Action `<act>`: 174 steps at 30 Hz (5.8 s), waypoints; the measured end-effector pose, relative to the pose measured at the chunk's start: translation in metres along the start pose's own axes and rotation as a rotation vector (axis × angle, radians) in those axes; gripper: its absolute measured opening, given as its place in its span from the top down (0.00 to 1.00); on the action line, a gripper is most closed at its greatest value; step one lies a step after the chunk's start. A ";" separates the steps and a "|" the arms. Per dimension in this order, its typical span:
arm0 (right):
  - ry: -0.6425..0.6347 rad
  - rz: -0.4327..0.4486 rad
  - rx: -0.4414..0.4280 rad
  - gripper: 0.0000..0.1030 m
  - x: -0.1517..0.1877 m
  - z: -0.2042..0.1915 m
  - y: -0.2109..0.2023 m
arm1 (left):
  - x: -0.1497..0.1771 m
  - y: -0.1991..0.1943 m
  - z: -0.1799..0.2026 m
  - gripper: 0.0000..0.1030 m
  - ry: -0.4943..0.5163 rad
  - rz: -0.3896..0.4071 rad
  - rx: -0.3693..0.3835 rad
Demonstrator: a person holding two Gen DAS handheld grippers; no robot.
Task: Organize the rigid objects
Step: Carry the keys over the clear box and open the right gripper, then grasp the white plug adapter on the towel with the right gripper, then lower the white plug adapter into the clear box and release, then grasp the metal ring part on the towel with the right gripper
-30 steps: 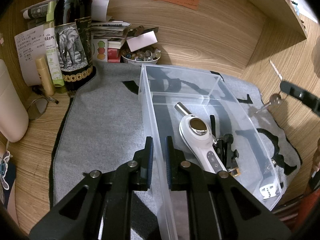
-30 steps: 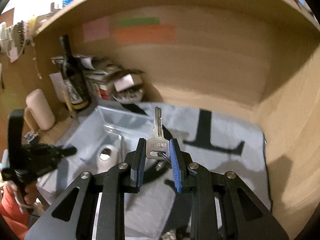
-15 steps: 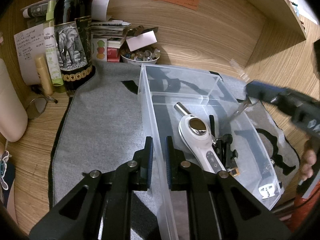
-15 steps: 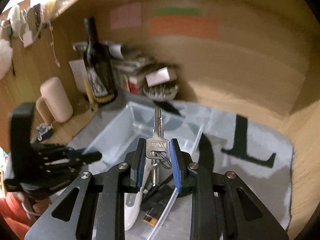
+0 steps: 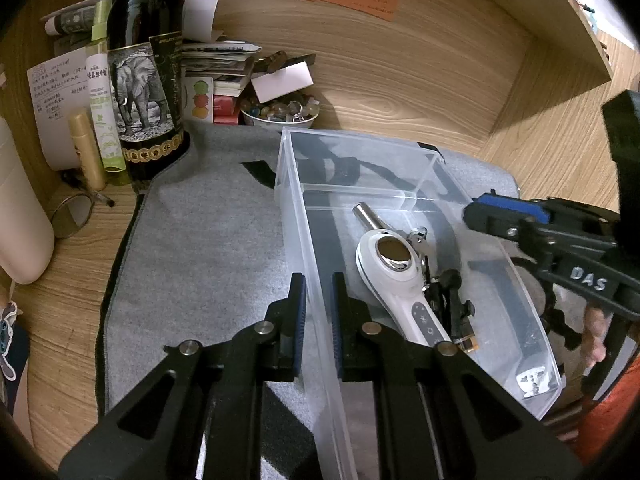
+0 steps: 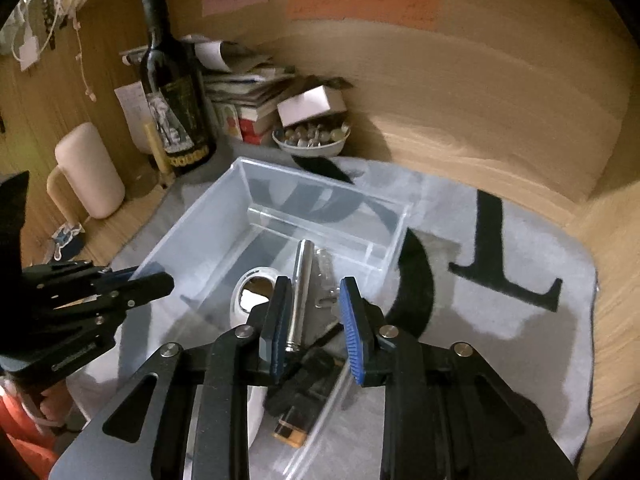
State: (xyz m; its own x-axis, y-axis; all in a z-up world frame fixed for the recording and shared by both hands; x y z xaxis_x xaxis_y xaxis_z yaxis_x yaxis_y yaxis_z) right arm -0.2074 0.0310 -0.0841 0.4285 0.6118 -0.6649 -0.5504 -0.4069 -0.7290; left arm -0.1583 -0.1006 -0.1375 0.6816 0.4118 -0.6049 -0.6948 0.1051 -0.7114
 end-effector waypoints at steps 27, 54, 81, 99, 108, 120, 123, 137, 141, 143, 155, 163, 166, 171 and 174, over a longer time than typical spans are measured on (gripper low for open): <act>0.207 -0.126 0.213 0.48 0.114 0.037 -0.057 | 0.000 0.008 0.009 0.90 0.005 0.000 -0.003; 0.349 -0.162 0.029 0.48 0.156 -0.009 -0.055 | 0.001 0.007 0.007 0.90 0.003 0.000 0.000; 0.149 0.129 0.092 0.58 0.035 0.018 -0.072 | 0.003 0.017 0.012 0.90 -0.006 0.000 0.001; 0.003 0.000 -0.054 0.58 -0.001 -0.001 0.017 | 0.002 0.010 0.001 0.90 -0.011 -0.001 0.003; 0.001 -0.014 -0.057 0.58 -0.002 -0.003 0.020 | 0.003 0.006 -0.002 0.90 -0.012 -0.002 0.004; 0.028 0.102 0.037 0.49 0.010 0.002 -0.047 | 0.004 0.002 -0.005 0.90 -0.008 -0.001 0.005; 0.053 0.101 0.088 0.48 0.024 0.010 -0.063 | 0.004 0.001 -0.005 0.90 -0.008 -0.002 0.005; 0.284 -0.061 0.139 0.48 0.117 0.041 -0.067 | 0.005 -0.002 -0.006 0.90 -0.005 0.000 0.004; 0.329 -0.121 0.091 0.48 0.137 0.036 -0.048 | 0.003 -0.001 -0.006 0.90 -0.005 -0.002 0.002; 0.335 -0.151 0.066 0.48 0.146 0.032 -0.039 | 0.003 -0.001 -0.006 0.90 -0.005 -0.001 0.002; 0.291 -0.139 0.107 0.67 0.146 0.023 -0.038 | 0.003 -0.001 -0.007 0.90 -0.006 -0.001 0.003; 0.233 -0.043 0.127 0.67 0.110 0.023 -0.052 | 0.003 -0.001 -0.006 0.90 -0.005 -0.001 0.003; 0.202 -0.004 0.132 0.67 0.091 0.024 -0.055 | 0.003 -0.002 -0.007 0.90 -0.006 -0.002 0.004; 0.152 0.052 0.133 0.67 0.062 0.023 -0.058 | 0.003 -0.002 -0.007 0.90 -0.007 -0.002 0.005; 0.126 0.088 0.124 0.67 0.045 0.022 -0.057 | 0.003 -0.002 -0.007 0.90 -0.006 -0.002 0.003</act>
State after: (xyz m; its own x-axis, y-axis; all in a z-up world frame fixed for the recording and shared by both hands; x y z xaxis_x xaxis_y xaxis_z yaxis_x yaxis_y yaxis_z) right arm -0.1728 0.0971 -0.0694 0.4570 0.4847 -0.7458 -0.6705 -0.3632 -0.6469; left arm -0.1534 -0.1057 -0.1405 0.6812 0.4174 -0.6014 -0.6945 0.1086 -0.7113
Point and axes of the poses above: each gripper's, at about its wrist camera, not at the fingertips, and y roughly the way its jaws point, z to its right, x to its underside, the point moved 4 cm from there along y, roughly the way its jaws point, and after that the axes turned 15 degrees about -y, right-handed, at the moved point
